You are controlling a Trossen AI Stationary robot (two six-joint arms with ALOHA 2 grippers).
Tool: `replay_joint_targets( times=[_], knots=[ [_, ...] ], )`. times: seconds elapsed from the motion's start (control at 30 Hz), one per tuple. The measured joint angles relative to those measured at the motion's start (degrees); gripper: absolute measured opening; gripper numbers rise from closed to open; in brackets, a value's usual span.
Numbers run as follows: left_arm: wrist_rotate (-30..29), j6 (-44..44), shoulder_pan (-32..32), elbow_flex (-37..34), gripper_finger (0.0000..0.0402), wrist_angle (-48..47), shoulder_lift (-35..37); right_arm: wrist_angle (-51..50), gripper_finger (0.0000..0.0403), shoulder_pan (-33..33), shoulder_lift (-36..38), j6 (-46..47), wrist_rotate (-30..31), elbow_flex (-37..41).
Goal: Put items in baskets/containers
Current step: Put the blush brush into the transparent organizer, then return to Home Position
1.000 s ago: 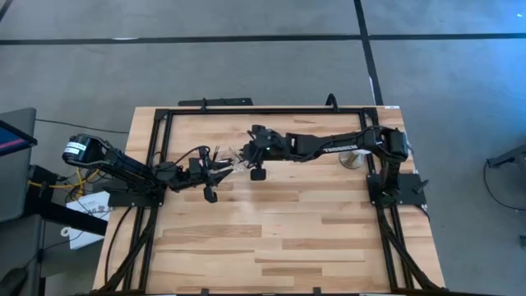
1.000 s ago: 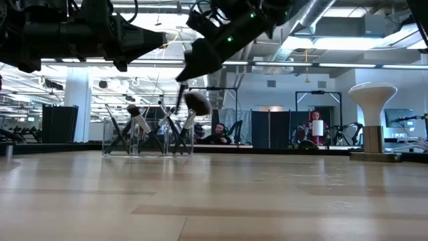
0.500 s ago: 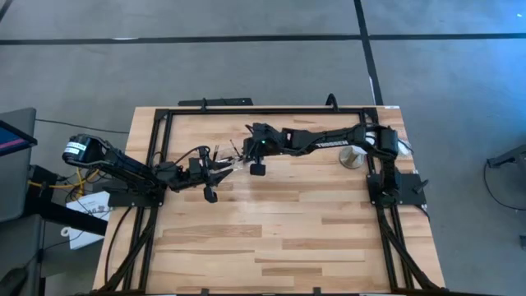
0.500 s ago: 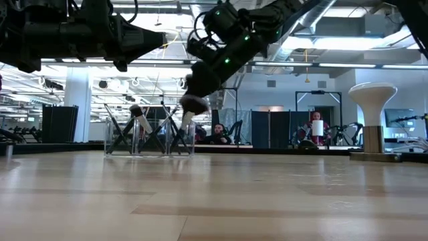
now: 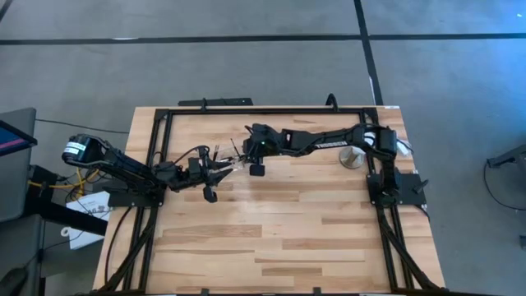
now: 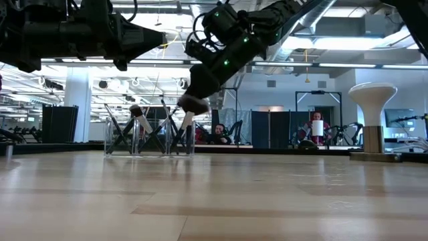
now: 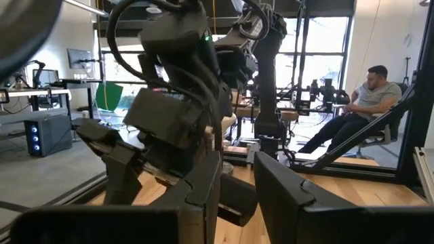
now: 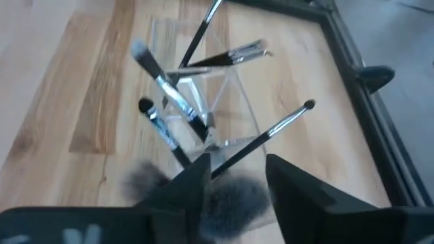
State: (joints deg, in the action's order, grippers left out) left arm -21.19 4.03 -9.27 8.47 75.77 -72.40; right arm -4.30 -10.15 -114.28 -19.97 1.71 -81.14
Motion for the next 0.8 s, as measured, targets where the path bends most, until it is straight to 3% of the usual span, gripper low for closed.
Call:
replay_joint_targets(
  times=[0.13, 0.33, 0.67, 0.8],
  knots=[
    [-0.02, 0.00, 0.01, 0.00, 0.0088, 0.00, 0.00, 0.75, 0.0164, 0.79, 1.78, -1.17, 1.20, -0.11],
    [-0.01, 0.00, 0.01, 0.00, 0.0088, 0.17, 0.02, -2.36, 0.0183, 3.32, 8.43, -1.54, 8.66, -0.01],
    [0.00, 0.02, -0.01, 0.00, 0.0088, 0.37, 0.37, -17.35, 0.0162, 9.10, 26.84, -0.93, 8.97, -0.04],
    [0.00, 1.40, 0.41, 0.00, 0.0088, 0.39, 0.37, -23.98, 0.0148, 10.84, 33.12, 4.15, 8.97, -0.04]
  ],
)
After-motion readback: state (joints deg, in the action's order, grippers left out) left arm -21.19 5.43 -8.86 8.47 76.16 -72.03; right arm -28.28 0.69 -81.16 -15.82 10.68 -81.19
